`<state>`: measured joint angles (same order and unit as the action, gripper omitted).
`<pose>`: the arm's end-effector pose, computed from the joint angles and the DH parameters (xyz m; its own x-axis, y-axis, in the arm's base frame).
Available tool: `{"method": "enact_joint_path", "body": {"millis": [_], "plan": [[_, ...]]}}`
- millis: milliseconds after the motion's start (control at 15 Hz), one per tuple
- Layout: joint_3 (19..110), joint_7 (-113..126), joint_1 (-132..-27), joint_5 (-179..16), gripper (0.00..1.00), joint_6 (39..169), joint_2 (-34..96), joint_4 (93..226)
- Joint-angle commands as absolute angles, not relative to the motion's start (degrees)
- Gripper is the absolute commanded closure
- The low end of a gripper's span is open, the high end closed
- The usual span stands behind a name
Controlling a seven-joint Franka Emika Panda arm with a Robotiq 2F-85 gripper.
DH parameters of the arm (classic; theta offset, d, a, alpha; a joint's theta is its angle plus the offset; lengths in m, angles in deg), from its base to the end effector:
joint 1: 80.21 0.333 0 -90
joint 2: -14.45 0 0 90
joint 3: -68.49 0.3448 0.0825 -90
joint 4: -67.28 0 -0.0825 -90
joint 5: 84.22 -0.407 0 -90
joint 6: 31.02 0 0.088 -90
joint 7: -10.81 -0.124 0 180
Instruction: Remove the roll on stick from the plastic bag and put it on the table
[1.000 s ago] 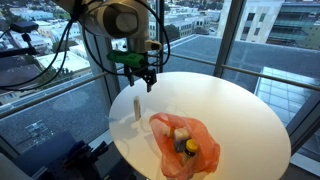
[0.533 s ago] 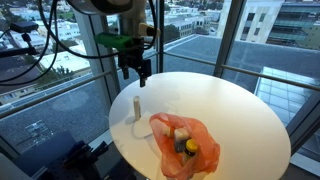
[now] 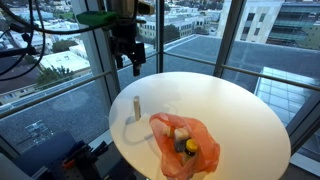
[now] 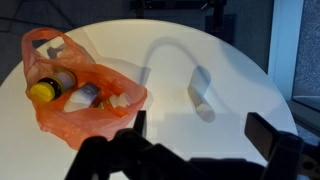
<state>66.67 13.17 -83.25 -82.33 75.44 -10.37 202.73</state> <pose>0.4171 -0.0394 0.4842 0.9968 -0.0302 -0.0736 -0.0292 -0.9995 0.0145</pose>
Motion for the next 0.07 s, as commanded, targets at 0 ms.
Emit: {"method": "enact_joint_path", "body": {"millis": [0], "plan": [[66.4,13.1,-82.9,-82.2,0.00,75.3,-10.2,202.6]]}}
